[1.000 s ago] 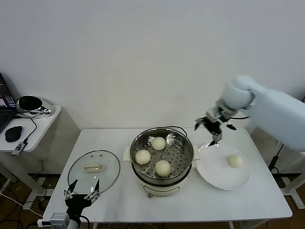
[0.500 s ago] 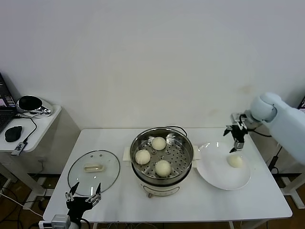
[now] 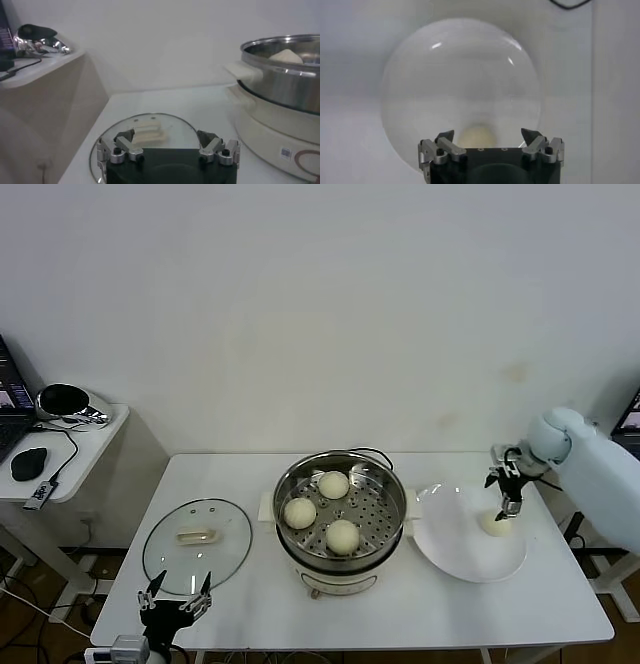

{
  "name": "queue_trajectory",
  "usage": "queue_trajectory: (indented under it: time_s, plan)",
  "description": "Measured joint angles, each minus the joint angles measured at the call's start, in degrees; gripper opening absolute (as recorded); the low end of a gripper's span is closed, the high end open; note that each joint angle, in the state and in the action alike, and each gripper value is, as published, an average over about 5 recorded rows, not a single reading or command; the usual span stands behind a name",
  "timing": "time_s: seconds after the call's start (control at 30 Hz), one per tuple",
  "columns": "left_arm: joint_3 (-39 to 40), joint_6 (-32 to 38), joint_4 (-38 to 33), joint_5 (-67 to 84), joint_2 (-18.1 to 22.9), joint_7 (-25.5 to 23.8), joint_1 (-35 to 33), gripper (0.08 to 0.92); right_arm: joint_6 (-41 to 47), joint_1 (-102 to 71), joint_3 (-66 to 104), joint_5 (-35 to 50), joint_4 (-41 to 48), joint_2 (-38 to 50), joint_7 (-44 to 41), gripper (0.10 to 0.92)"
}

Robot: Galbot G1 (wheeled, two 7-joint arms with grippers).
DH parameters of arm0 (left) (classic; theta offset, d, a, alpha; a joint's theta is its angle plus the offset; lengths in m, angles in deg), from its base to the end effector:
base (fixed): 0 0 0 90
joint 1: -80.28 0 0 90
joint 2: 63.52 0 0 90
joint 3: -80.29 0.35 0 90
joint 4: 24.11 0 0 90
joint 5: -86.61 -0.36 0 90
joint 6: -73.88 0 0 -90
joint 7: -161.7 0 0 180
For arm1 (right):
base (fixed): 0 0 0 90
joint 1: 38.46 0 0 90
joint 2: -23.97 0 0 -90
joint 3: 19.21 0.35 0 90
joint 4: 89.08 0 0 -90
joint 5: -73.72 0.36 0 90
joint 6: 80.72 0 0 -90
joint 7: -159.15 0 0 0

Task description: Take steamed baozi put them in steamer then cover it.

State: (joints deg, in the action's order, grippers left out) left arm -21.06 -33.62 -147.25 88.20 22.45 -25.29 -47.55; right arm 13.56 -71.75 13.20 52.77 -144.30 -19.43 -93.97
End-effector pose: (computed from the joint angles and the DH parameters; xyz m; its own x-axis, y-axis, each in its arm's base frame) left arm 0.1423 0.0699 -0.2987 -0.9270 -0.0412 0.3728 -0.0027 0.9947 0.1032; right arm 0.5576 -0.2320 -0.1765 -0.1688 -0.0080 0.9856 -0.9856 0.0157 -0.1687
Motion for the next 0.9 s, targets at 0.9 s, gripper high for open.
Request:
queue_trajectory:
  time_s: [0.9]
  plan:
    - [0.48,0.05,1.99,-0.89,0.25,-0.07,0.49,0.823,-5.81,-5.38,5.56,-8.29,9.36,-5.05,6.93,0.823]
